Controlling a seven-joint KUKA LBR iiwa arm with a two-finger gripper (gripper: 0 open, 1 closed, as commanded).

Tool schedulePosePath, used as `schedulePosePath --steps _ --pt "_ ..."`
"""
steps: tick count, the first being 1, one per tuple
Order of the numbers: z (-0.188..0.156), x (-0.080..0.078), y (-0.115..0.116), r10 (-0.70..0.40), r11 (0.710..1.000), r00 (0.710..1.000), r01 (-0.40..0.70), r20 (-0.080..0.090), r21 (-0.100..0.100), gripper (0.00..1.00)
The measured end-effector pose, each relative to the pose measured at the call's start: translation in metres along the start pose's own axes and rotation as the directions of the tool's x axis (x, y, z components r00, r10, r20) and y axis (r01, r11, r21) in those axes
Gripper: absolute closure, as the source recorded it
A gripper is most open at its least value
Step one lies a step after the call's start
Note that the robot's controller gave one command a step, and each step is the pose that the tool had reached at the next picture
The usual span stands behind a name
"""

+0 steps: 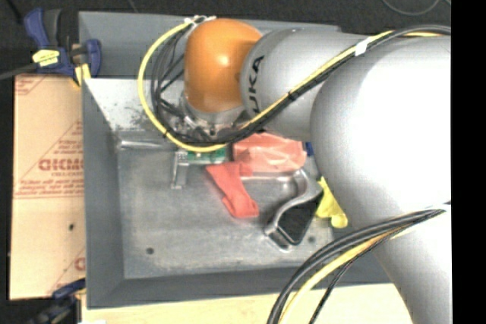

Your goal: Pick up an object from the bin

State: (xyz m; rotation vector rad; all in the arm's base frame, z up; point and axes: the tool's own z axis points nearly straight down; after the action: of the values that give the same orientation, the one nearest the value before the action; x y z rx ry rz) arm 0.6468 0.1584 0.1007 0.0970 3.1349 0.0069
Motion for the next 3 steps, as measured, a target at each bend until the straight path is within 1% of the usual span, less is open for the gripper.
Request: schedulePosePath --steps 1,2,3 --pt "-0.048 -0.009 -0.069 0.143 0.99 0.99 -0.143 -0.005 0.003 0.0" --pt "-0.041 -0.001 -0.081 -0.149 0.989 0.989 0.149 0.007 0.002 0.0" --pt "-0.005 -0.008 -0.133 -0.212 0.977 0.977 0.212 0.001 0.0 0.0"
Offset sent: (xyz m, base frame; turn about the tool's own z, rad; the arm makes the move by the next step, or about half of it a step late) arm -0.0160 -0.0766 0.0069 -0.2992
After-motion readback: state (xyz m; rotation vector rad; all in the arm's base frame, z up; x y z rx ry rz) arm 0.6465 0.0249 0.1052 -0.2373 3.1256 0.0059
